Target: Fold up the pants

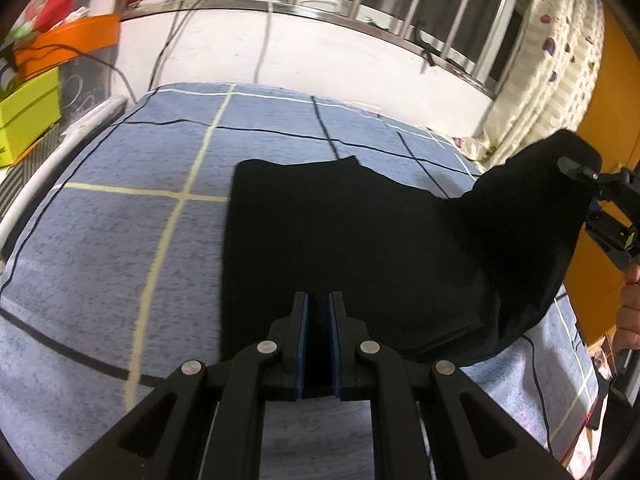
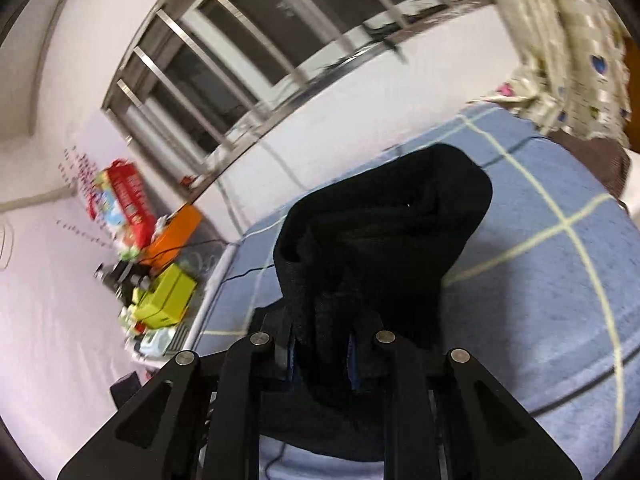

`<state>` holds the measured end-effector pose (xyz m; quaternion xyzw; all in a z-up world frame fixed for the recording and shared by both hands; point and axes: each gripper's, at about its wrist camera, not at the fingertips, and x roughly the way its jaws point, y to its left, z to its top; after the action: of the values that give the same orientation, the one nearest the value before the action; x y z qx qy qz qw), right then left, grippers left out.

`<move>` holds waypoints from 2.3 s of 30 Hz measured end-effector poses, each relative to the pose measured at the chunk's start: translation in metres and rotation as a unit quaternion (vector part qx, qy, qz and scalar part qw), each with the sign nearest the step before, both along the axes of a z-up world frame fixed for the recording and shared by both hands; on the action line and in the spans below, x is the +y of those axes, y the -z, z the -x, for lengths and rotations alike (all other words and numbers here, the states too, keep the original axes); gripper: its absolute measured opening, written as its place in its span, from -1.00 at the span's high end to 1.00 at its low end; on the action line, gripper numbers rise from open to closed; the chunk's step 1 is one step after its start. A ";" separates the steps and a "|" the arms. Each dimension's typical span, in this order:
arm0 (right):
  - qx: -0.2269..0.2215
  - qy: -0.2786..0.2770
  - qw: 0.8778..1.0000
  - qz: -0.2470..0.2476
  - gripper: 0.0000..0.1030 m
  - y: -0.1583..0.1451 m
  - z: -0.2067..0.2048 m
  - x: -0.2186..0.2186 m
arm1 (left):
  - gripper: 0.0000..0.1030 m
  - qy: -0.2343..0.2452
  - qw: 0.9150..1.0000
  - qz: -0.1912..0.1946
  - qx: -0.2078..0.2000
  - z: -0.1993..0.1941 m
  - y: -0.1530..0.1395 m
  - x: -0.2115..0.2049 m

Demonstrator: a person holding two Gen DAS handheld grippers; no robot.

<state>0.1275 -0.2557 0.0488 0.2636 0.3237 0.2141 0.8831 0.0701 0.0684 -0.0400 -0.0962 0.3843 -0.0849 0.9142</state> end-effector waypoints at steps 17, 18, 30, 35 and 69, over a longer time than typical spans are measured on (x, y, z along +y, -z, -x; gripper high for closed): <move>0.057 -0.177 0.980 0.076 0.54 0.055 -0.020 0.158 | 0.77 -0.068 0.998 0.015 0.005 0.010 0.006 0.059; 0.062 -0.186 0.977 0.087 0.42 0.061 -0.019 0.166 | 0.77 -0.072 0.997 0.017 0.005 0.011 0.006 0.062; 0.054 -0.227 0.971 0.062 0.08 0.065 0.009 0.157 | 0.39 -0.056 0.997 0.060 -0.002 0.000 -0.007 0.066; 0.032 -0.211 0.976 0.046 0.08 0.054 0.019 0.132 | 0.14 -0.020 0.996 0.092 0.001 -0.012 -0.009 0.049; 0.049 -0.083 0.994 0.044 0.08 0.067 0.012 0.057 | 0.98 -0.007 0.999 0.046 -0.016 -0.014 -0.004 0.034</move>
<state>0.1157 -0.1990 -0.0182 0.2063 0.3962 0.2593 0.8563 0.0841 0.1021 -0.0363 -0.1394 0.3643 -0.0979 0.9156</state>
